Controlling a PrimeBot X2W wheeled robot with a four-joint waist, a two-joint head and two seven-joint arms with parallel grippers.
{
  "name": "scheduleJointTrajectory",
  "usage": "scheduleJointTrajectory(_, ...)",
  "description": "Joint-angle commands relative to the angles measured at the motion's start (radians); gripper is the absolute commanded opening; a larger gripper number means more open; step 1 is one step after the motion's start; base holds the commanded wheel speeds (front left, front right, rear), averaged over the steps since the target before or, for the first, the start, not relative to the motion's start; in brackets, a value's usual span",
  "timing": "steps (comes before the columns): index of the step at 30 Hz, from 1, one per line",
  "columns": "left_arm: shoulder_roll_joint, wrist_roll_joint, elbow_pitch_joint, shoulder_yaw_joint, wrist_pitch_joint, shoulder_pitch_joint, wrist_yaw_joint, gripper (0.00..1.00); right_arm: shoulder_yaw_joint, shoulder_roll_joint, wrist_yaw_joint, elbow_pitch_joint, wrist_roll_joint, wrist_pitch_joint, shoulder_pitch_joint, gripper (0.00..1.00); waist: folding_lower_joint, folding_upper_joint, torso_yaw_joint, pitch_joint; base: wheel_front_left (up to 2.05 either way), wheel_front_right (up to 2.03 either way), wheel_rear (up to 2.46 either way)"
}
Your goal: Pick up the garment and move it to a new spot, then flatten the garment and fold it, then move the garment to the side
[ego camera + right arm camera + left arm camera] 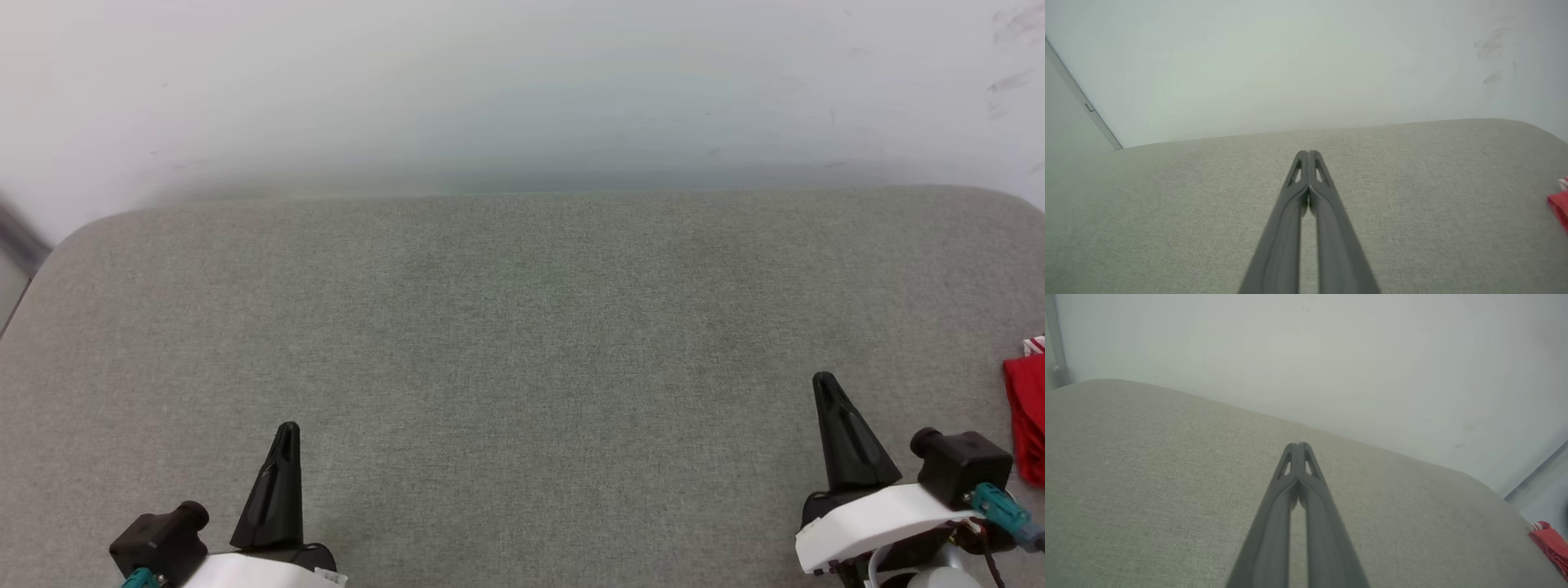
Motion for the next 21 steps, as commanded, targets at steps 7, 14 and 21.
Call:
scheduleJointTrajectory(7,0.009,-0.149,0.014,0.005,0.032,-0.045,0.001,0.0,-0.013,-0.004,0.0,0.0,0.172,0.029,-0.025,0.0,0.0,0.0,-0.001,-0.001,0.0,0.0,0.0)
scheduleJointTrajectory(14,0.01,-0.26,0.037,0.009,0.058,-0.063,0.0,0.0,-0.022,-0.006,0.0,0.011,0.3,0.052,-0.031,0.0,0.0,0.0,-0.002,-0.003,0.0,0.0,0.0)
scheduleJointTrajectory(21,0.01,-0.361,0.056,0.013,0.083,-0.079,-0.001,0.0,-0.03,-0.007,0.0,0.021,0.417,0.074,-0.036,0.0,0.0,0.0,-0.003,-0.004,0.0,0.0,0.0)
